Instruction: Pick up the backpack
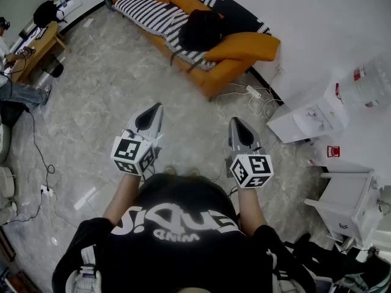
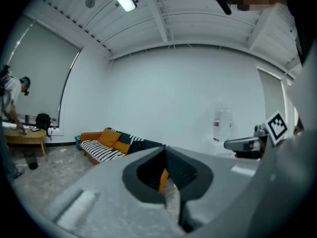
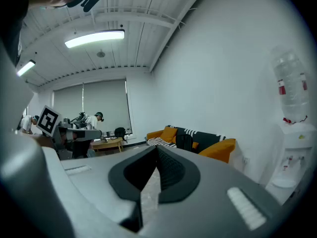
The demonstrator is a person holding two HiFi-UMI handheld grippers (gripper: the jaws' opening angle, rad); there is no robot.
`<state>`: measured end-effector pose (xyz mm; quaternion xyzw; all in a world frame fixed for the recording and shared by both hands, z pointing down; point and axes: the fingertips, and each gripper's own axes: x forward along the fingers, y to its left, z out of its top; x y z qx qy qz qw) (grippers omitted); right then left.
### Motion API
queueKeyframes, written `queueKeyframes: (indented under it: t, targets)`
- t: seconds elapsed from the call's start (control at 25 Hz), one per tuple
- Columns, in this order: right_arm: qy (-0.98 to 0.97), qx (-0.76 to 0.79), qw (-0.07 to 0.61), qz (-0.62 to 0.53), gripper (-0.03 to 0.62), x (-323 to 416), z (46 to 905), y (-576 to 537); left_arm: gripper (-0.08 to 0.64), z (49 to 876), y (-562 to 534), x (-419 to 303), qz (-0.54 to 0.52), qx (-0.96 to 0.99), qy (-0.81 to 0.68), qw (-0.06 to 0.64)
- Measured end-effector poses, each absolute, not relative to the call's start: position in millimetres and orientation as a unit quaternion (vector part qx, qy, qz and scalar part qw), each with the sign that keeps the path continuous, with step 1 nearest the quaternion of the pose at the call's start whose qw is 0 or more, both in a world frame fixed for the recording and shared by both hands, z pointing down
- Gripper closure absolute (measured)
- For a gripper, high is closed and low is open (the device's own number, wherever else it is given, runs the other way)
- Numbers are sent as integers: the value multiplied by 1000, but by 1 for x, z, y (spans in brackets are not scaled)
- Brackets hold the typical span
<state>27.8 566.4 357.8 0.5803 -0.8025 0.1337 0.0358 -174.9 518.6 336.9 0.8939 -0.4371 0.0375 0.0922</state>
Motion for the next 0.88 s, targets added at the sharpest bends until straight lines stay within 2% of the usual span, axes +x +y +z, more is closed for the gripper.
queueKeyframes:
  t: [0.48,0.88]
  targets:
    - [-817,559,22,136,592,36,357,563,558,343,518,-158,37,888,-448,102]
    - [-828,537,41,155,592,64,374,569,558,356,529,-138,35,871,-478,105]
